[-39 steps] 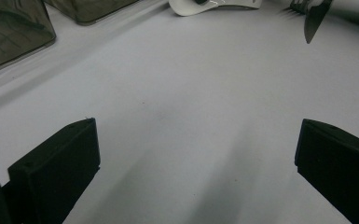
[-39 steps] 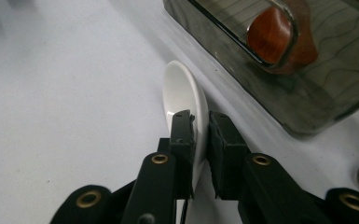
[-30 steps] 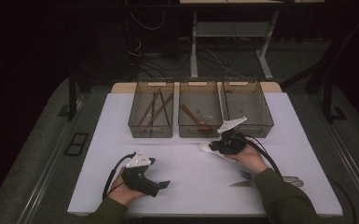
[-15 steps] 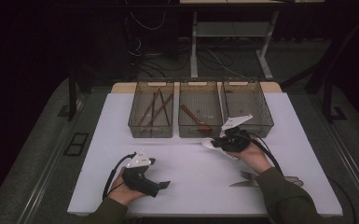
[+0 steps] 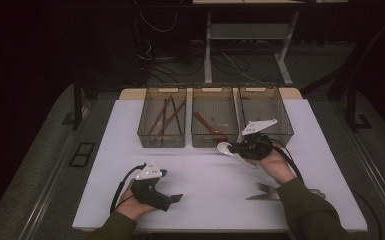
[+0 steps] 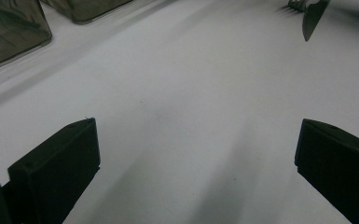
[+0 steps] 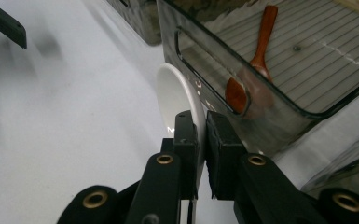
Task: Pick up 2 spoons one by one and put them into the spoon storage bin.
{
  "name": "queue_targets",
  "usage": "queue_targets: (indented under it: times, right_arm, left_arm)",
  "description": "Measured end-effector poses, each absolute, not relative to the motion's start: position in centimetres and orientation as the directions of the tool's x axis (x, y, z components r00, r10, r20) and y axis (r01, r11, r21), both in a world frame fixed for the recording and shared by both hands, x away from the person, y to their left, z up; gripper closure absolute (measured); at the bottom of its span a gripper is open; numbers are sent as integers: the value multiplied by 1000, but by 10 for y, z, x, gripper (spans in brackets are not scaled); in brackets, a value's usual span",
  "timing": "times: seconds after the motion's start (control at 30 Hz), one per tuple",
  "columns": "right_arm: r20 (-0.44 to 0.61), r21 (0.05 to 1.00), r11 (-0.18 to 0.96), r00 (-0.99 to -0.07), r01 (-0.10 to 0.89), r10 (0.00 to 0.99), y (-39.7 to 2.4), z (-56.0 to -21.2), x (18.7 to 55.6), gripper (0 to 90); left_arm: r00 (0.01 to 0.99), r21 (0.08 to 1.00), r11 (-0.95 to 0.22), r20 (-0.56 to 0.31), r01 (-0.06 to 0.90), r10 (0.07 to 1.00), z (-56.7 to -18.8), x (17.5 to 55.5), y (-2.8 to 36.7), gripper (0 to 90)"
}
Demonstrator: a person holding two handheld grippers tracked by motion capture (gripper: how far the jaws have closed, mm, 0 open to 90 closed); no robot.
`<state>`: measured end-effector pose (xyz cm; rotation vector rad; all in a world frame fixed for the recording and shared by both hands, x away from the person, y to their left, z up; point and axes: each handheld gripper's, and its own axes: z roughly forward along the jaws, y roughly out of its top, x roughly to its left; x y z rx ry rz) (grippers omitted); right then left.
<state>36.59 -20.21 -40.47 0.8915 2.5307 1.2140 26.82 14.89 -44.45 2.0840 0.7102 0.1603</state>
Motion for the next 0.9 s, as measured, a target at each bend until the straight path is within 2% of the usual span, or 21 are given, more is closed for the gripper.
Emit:
queue_targets:
  times: [0.53, 0.9]
  right_arm:
    - [73, 806, 432, -792, 404, 606, -207, -380, 373, 829]
    - [51, 827, 416, -787, 378, 615, -201, -356, 392, 830]
  left_arm:
    - [826, 795, -433, -146, 425, 544, -444, 269, 150, 0]
    - [826, 797, -430, -146, 424, 544, -444, 268, 150, 0]
